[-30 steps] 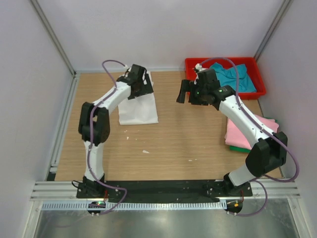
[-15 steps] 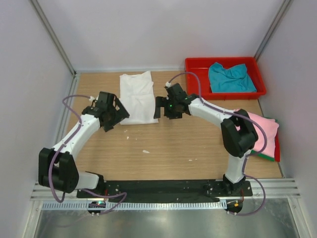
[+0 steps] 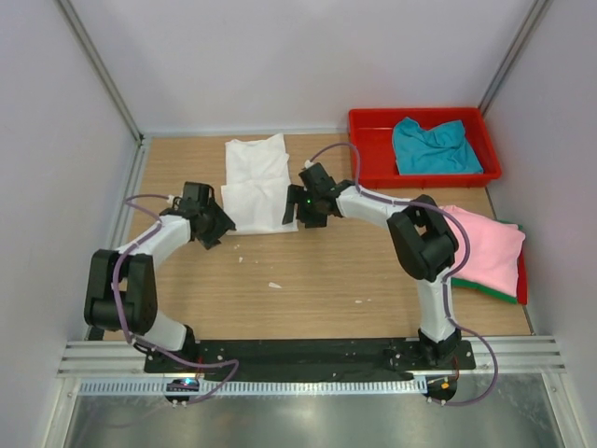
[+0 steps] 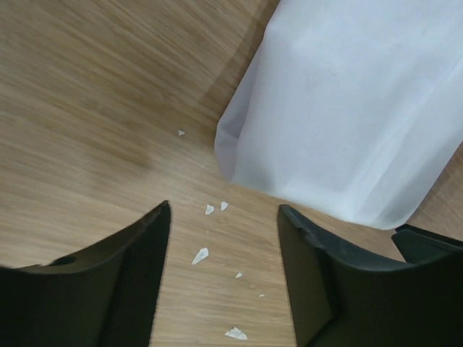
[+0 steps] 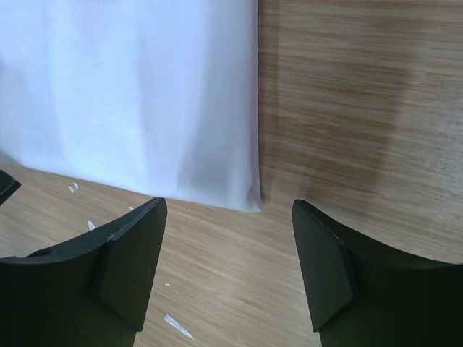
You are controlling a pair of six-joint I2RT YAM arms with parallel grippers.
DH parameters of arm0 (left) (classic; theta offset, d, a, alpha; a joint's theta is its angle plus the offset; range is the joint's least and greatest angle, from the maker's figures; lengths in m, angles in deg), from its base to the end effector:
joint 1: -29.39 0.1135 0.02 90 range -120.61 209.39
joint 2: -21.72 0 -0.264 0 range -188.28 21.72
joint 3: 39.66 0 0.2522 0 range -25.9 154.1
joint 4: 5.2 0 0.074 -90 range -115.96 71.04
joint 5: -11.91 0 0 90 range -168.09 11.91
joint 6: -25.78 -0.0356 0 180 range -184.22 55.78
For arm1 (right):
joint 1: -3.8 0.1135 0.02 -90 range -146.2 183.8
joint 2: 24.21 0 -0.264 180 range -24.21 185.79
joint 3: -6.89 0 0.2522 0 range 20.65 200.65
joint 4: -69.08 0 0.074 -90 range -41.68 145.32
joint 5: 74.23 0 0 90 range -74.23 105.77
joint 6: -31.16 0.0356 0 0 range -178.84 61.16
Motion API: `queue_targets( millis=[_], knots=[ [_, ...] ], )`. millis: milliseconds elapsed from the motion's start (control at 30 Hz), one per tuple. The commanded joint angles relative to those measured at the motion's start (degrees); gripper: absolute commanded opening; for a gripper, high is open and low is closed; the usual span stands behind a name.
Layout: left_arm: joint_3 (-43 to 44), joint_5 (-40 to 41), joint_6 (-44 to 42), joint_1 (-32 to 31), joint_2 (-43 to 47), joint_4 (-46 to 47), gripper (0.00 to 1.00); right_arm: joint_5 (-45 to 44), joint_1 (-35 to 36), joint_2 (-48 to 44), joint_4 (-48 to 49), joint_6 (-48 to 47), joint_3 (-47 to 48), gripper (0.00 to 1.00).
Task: Fold and stack the t-shirts
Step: Fold the tshirt
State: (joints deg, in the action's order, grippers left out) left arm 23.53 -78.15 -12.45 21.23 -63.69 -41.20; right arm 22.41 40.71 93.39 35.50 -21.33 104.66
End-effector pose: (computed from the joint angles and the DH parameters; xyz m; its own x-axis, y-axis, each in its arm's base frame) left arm 0.2871 -0.0412 0.1881 -0.6326 -0.7029 -0.3252 -0.5728 0.7073 -0.4143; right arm 0.3531 0.2704 0.1741 -0.9060 0.0759 -0.4163 -0.1260 0.8908 0.4366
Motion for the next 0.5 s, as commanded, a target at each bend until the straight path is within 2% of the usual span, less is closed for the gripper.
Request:
queue_targets(
  millis=[0,167,267,400,467],
  knots=[
    [2.4,-0.3,-1.7,0.7,-3.2,5.7,0.54,-2.0,-0.1,0.5,4.0,3.2,2.6,0.76],
    [2.8,-0.4,-2.0,1.5,-7.8,6.7,0.4,-3.0,-0.1,1.6,5.2,3.9,2.7,0.75],
    [3.0,-0.3,-3.2,1.7,-9.0,7.7,0.33,-2.1,-0.1,3.1,5.7,4.0,2.8,0.66],
    [2.2,-1.2,-3.0,1.7,-11.4,8.0,0.14,-0.2,0.0,4.7,5.3,3.9,2.6,0.48],
    [1.0,-2.1,-2.4,1.7,-11.4,7.9,0.09,-0.3,-0.1,4.3,5.0,3.6,1.3,0.47]
  ],
)
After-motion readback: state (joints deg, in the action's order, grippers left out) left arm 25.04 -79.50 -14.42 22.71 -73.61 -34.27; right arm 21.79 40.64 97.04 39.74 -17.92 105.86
